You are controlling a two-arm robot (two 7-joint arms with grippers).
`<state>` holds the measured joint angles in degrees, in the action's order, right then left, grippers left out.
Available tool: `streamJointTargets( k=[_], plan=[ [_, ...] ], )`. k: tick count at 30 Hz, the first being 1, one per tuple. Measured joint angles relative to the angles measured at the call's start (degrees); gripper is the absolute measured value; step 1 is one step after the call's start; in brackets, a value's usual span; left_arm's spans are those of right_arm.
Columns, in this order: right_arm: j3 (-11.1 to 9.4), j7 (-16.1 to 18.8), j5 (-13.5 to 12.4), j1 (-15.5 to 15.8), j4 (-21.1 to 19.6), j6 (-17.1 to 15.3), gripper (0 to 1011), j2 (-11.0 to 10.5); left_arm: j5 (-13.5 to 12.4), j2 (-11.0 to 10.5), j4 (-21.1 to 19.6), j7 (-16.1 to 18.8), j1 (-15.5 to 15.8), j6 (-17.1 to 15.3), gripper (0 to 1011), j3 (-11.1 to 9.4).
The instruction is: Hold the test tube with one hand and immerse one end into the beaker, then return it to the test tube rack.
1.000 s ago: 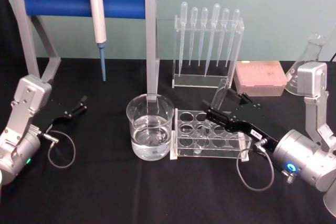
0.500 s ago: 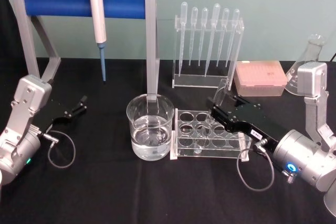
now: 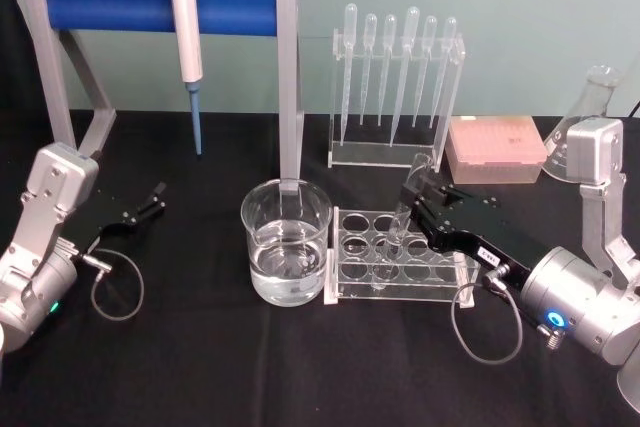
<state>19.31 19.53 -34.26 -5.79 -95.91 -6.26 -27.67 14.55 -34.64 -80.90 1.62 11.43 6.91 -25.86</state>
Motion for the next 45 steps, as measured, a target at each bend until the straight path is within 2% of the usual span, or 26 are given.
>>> streamJointTargets(
  k=[9,19,29,34,35,38,42,45],
  plan=[
    [0.00,0.01,0.02,0.01,-0.01,0.00,225,-0.02,0.00,0.00,0.00,0.00,0.00,0.00,1000,0.00],
    [-0.28,2.40,1.71,0.19,-4.36,0.25,224,-3.17,0.00,0.00,0.00,0.00,0.00,0.00,1000,0.00],
    [-1.35,4.46,2.50,-1.83,-9.36,-2.24,224,-7.34,0.00,0.00,0.00,0.00,0.00,0.00,1000,0.00],
    [-1.95,5.73,-0.03,-4.46,-11.00,-6.52,224,-9.45,0.00,0.00,0.00,0.00,0.00,0.00,1000,0.00],
    [-1.95,5.73,-0.03,-4.46,-11.00,-6.52,224,-9.45,0.00,0.00,0.00,0.00,0.00,0.00,1000,0.00],
    [-2.19,6.23,-2.39,-6.39,-11.23,-9.51,225,-10.30,0.00,0.00,0.00,0.00,0.00,0.00,1000,0.00],
    [-2.23,6.38,-4.45,-8.00,-11.20,-11.96,224,-10.79,0.00,0.00,0.00,0.00,0.00,0.00,1000,0.00],
    [-2.15,6.37,-5.25,-8.73,-11.05,-12.95,224,-11.01,0.00,0.00,0.00,0.00,0.00,0.00,1000,0.00]
  ],
)
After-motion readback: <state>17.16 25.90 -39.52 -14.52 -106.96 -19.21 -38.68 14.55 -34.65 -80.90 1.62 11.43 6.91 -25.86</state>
